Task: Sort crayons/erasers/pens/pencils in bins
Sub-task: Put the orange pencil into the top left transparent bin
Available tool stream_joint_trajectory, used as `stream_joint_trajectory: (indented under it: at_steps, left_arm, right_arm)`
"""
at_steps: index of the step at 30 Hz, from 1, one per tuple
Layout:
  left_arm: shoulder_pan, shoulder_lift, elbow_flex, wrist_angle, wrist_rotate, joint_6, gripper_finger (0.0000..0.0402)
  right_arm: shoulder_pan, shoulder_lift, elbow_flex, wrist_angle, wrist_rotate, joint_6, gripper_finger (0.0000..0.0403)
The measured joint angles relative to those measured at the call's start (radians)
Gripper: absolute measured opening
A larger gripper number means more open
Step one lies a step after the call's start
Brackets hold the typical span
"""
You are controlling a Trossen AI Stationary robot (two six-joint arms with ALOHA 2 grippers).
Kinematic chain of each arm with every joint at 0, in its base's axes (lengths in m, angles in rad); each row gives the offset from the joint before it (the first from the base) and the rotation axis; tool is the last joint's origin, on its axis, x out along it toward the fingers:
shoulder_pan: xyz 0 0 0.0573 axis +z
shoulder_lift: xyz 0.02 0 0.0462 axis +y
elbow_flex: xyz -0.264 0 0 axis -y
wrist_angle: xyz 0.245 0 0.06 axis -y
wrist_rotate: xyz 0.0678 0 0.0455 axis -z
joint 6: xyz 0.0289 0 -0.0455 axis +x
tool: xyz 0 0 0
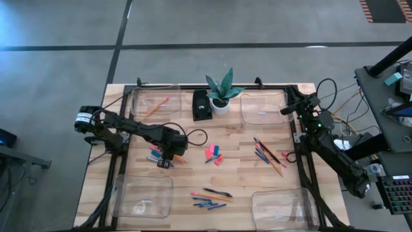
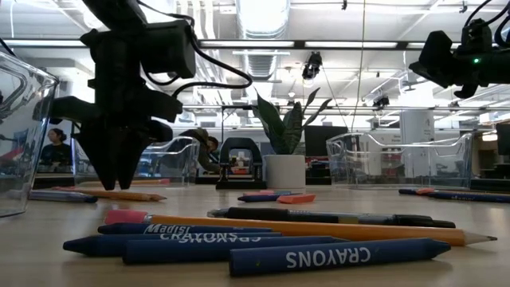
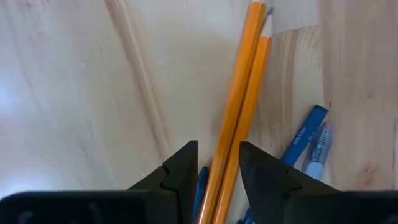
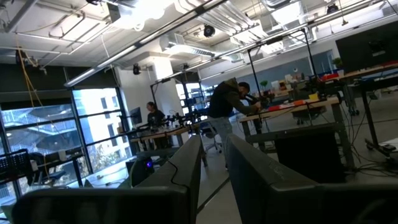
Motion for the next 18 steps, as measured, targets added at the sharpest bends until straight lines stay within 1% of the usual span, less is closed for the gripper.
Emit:
stream_joint_trajectory:
  at_steps: [7,18]
  left_arm:
    - [0.014,0.006,0.001,0.000,0.000,0.000,0.0102]
    - [0.017,0.053,0.002,0.010,-0.002,0.000,0.0102]
  right_arm:
    - [0.000,0.000,0.000,0.000,0.000,0.000,0.0068]
    - [0.000,0.000,0.000,0.000,0.000,0.000,0.0068]
